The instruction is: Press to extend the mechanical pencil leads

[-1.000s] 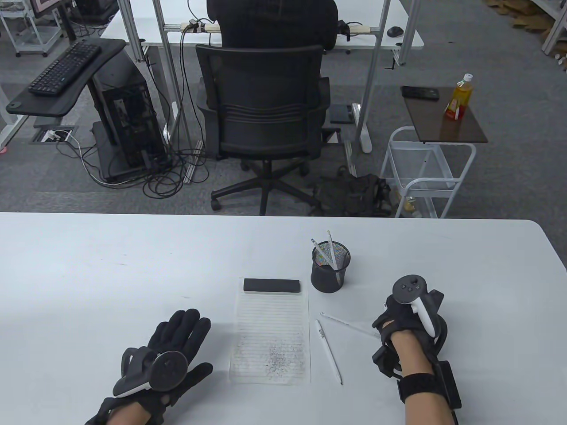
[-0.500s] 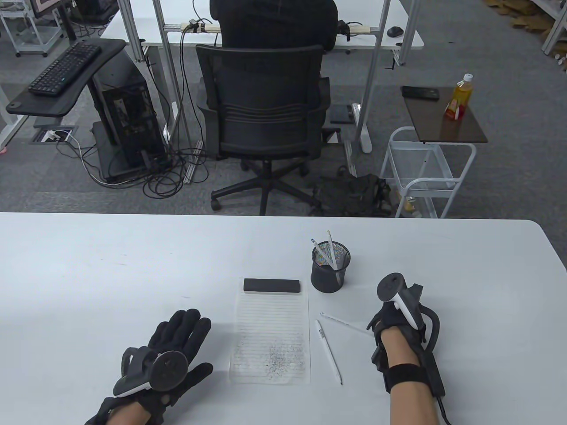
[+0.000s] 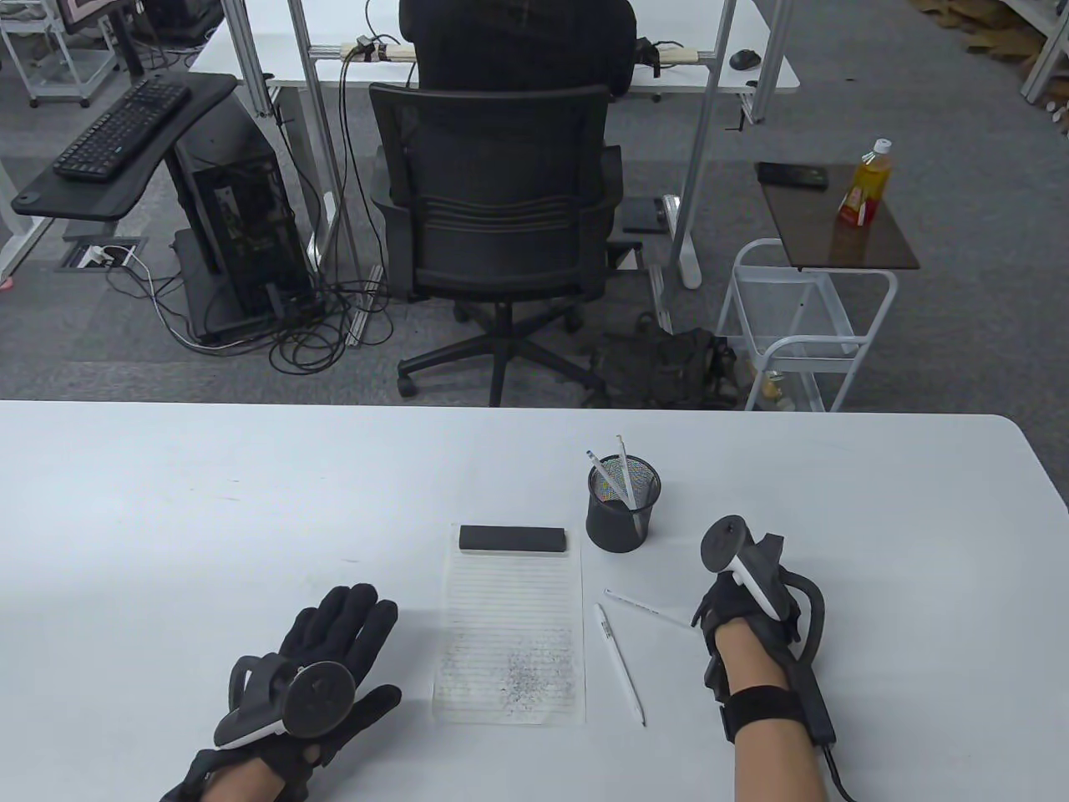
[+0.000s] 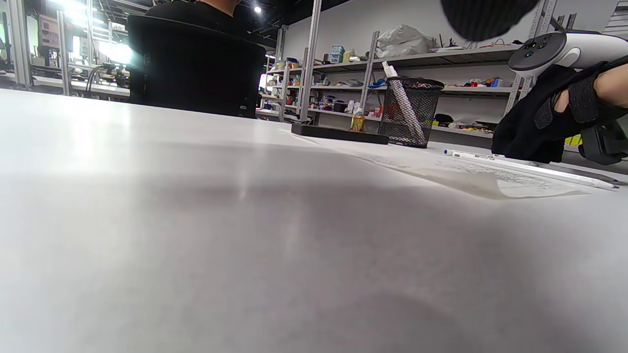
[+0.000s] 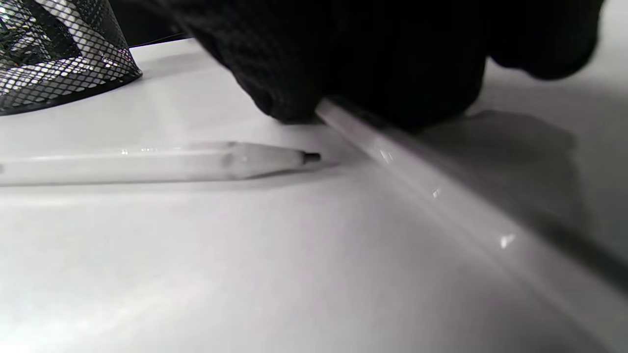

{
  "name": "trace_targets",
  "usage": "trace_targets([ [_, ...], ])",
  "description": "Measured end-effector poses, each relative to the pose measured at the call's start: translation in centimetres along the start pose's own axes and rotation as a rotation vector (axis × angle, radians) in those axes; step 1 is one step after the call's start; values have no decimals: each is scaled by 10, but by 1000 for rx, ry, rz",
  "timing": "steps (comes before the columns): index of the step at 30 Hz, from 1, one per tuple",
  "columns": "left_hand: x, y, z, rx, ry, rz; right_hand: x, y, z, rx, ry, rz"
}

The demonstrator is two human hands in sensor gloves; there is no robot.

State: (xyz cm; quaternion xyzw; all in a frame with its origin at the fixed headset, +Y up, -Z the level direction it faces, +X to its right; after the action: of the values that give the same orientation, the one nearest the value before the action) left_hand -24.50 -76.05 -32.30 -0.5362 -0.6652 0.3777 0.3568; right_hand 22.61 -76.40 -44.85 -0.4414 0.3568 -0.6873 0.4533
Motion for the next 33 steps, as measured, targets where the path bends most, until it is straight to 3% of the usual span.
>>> trace_targets([
  [9, 2, 0, -2, -7, 10, -12, -3, -3, 4, -12, 67, -33],
  [12, 5, -1, -3, -12, 14, -23, -26, -12, -6, -38, 90, 77],
  [16, 3, -1, -4, -16, 16, -17, -70, -31, -41, -155, 150, 239],
  [21, 3, -1, -5, -15, 17, -16, -98, -40, -105, -299, 90, 284],
  [27, 3, -1, -4, -11, 15, -14, -99, -21, -165, -302, -34, 281],
  [33, 4, -1, -3, -6, 12, -13, -88, 0, -193, -238, -99, 260],
])
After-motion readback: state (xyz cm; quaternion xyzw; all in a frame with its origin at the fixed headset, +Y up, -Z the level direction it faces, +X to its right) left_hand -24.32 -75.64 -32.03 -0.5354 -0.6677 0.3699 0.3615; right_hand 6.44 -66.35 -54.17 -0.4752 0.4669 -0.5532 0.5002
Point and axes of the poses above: the tracker on the back of each hand, its own z axis roughly to the little-finger side, its own y axis roughly from the wrist to the fingertips, x = y × z, the point moved 1 cm from there along y, roughly from the wrist to the fingertips, and after that the axes turned 6 degrees about -z, right-handed, at the moved point
